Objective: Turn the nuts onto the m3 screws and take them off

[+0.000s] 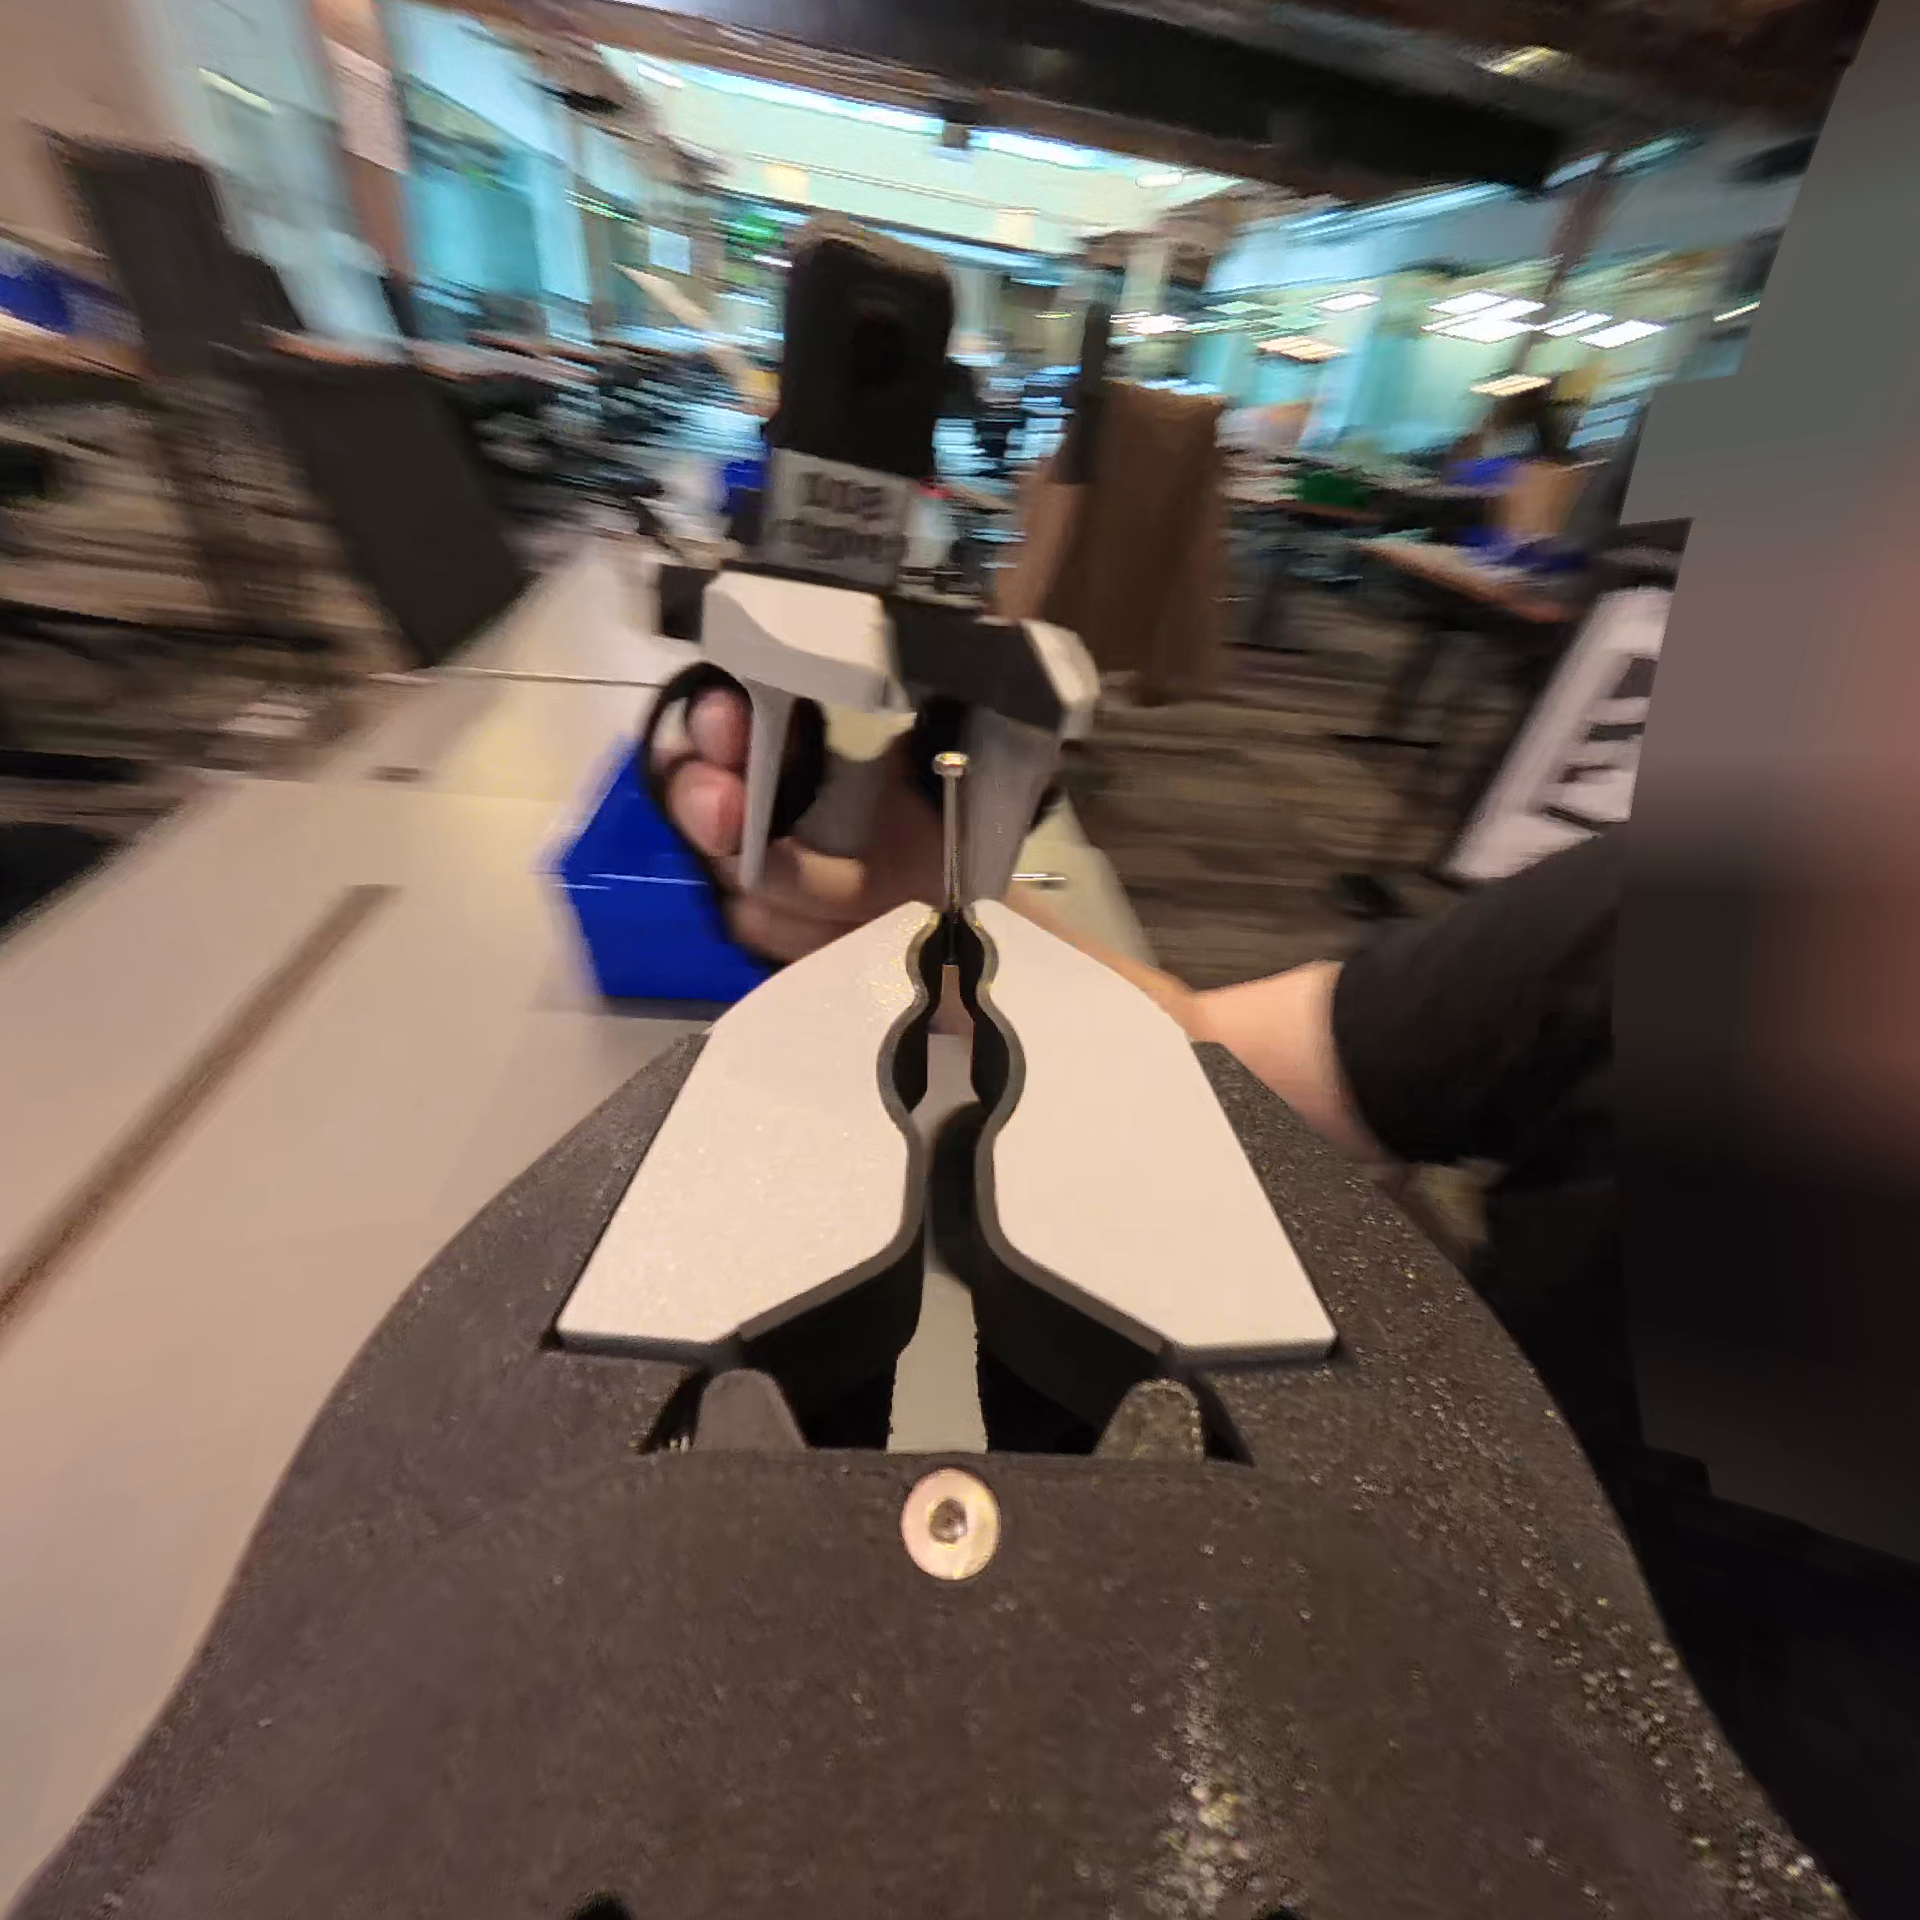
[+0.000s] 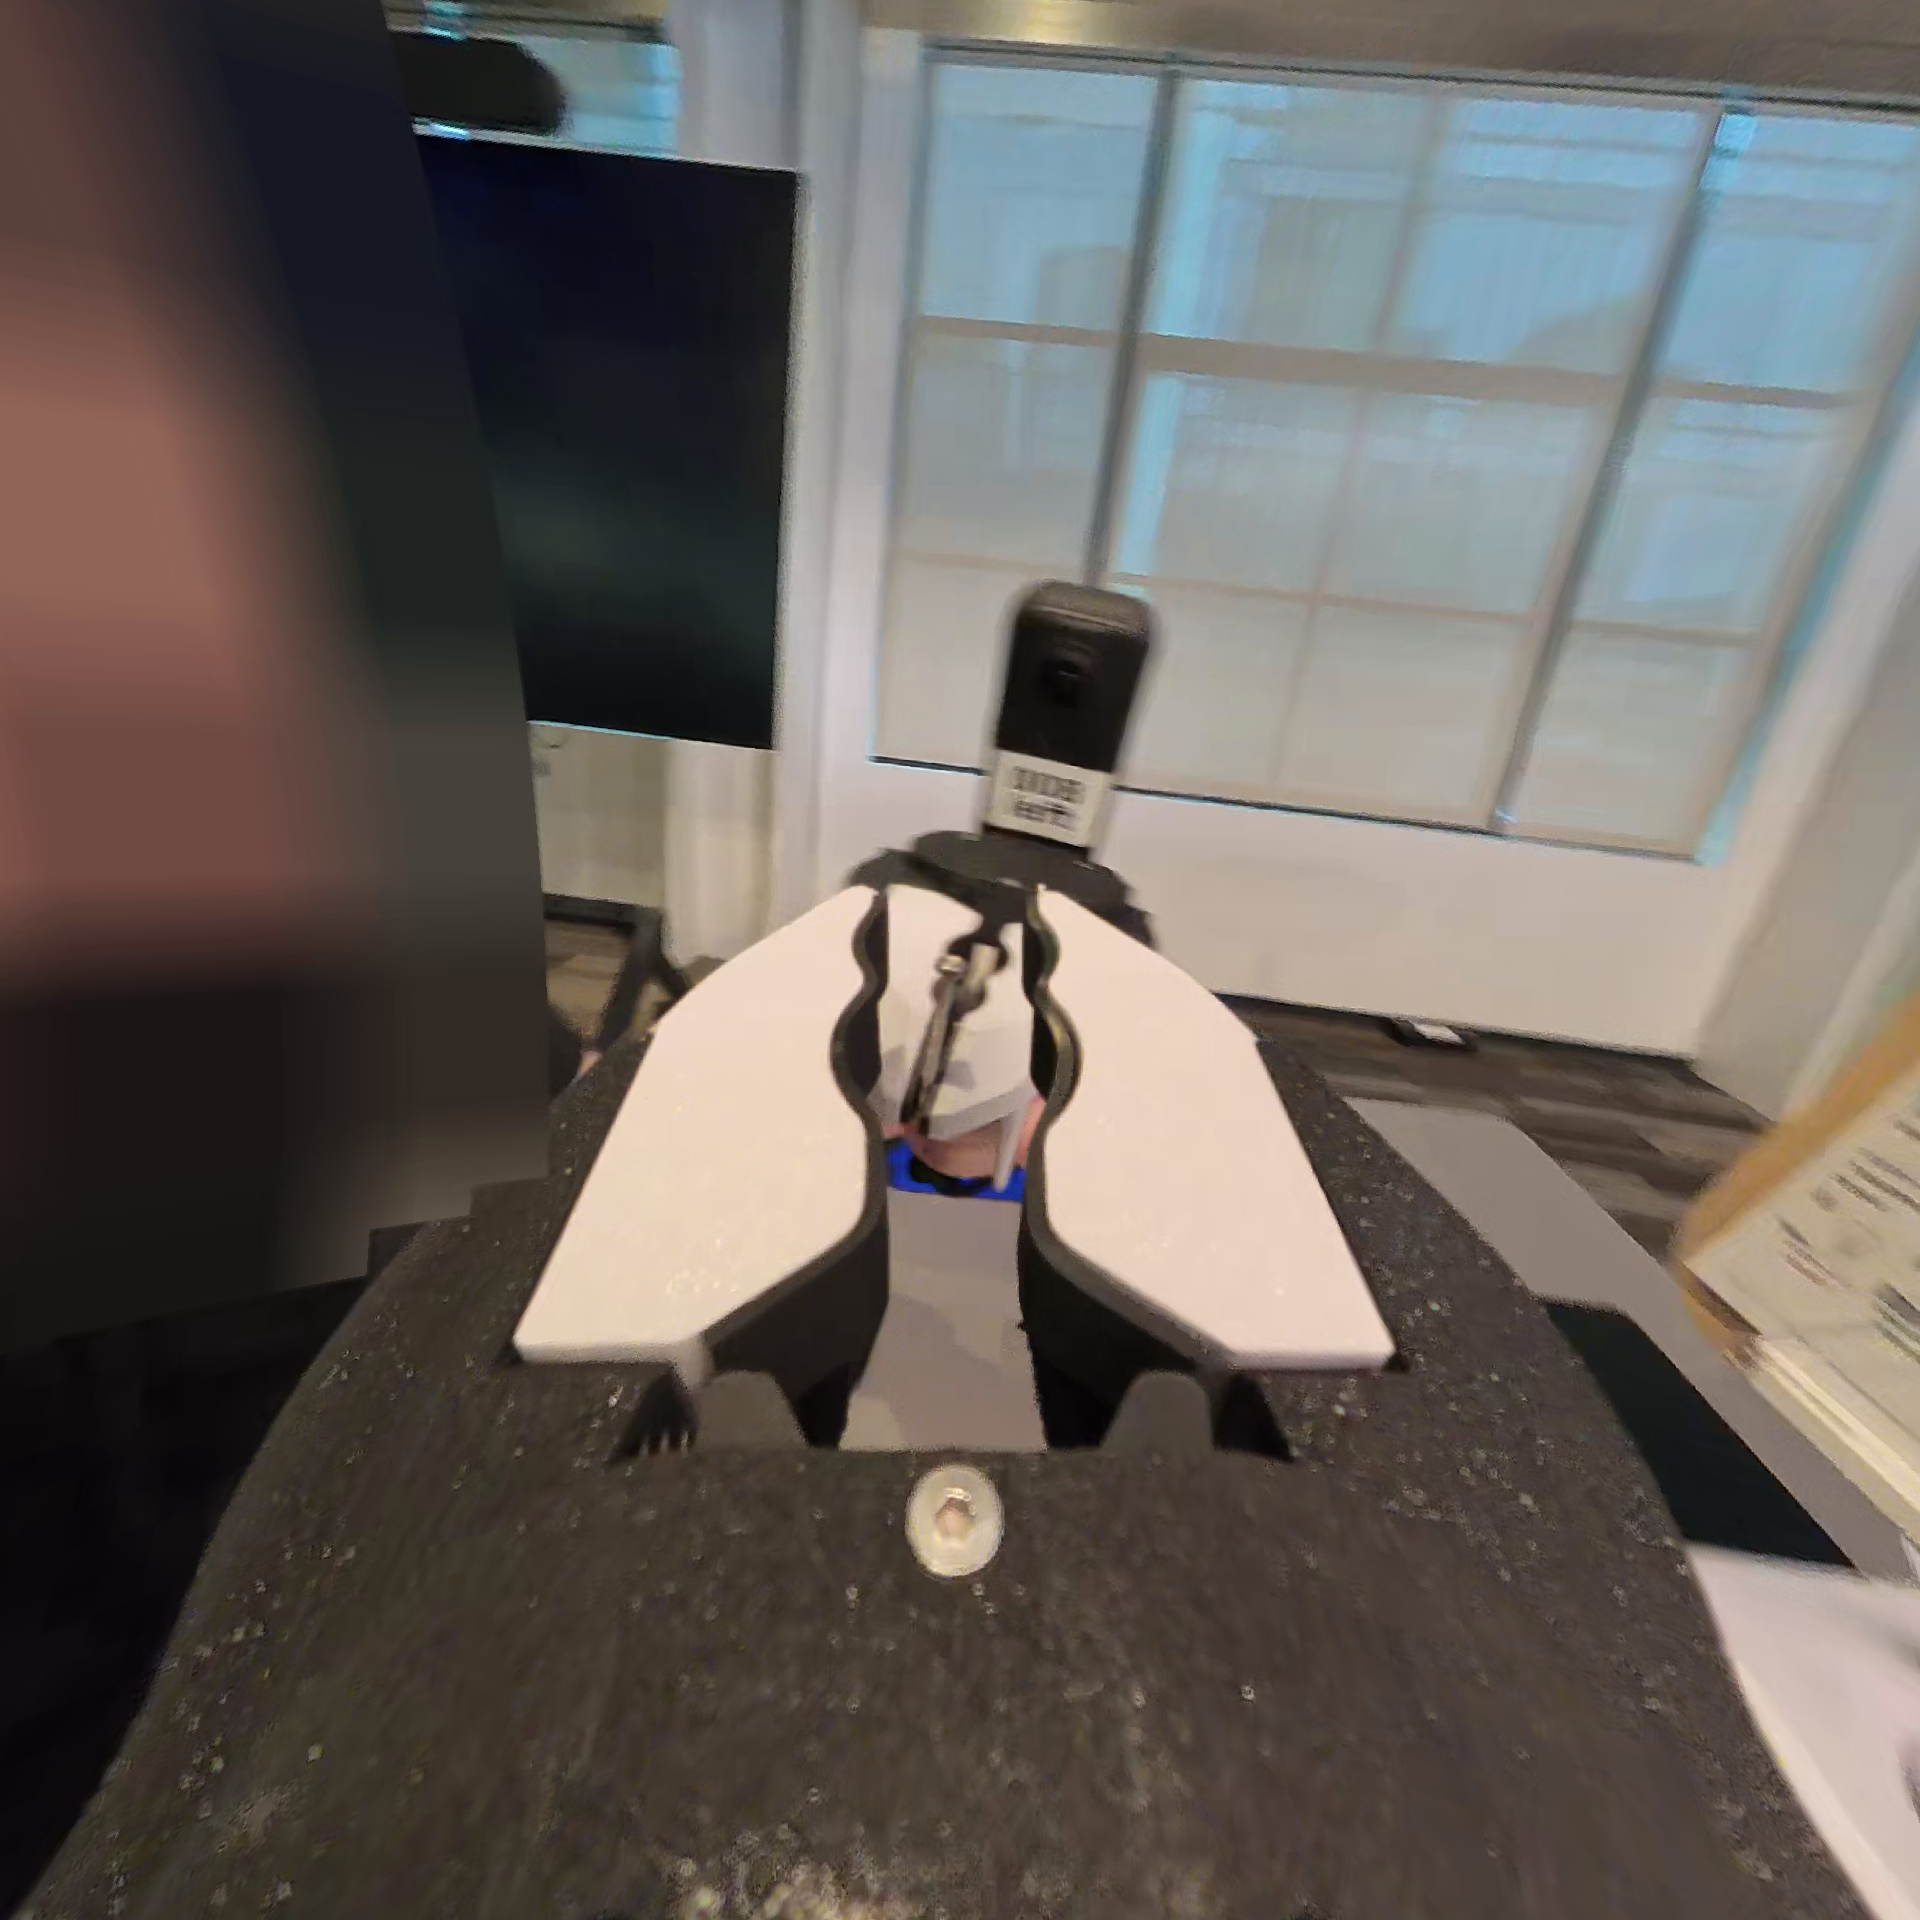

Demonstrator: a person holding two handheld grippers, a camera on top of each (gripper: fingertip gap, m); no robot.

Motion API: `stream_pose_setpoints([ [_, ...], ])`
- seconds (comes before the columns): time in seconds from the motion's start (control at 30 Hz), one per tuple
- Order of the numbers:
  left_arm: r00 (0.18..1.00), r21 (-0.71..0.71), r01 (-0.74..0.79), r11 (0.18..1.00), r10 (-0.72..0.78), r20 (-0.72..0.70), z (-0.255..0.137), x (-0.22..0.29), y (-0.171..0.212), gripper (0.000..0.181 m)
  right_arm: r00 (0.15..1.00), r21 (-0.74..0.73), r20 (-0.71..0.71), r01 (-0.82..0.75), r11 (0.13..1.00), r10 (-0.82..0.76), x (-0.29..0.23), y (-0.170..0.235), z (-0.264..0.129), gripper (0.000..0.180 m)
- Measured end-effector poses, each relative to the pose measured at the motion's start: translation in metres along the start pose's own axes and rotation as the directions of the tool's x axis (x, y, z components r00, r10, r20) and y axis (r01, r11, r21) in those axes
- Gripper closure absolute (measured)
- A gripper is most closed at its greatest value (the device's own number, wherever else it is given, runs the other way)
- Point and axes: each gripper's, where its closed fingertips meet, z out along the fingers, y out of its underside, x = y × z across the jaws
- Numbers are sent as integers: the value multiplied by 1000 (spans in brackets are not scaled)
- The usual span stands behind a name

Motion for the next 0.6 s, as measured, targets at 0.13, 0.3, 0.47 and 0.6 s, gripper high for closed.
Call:
stream_pose_setpoints([
  [0.13, 986, 15, -100, 995, 97, 138, -2, -9, -7, 178, 989, -50, -149, 2, 999, -9, 17, 2, -3, 158],
  [0.3, 965, 1, -151, 988, 148, 217, -4, -13, -8, 179, 989, -94, -129, 59, 994, -70, 7, 2, 3, 157],
  [0.47, 964, 18, -156, 988, 148, 219, -5, -13, -11, 179, 971, -132, -180, 137, 982, -160, 3, -1, 8, 157],
  [0.6, 960, 22, -169, 985, 160, 230, -6, -12, -11, 179, 935, -154, -264, 203, 967, -238, 10, -5, 4, 158],
])
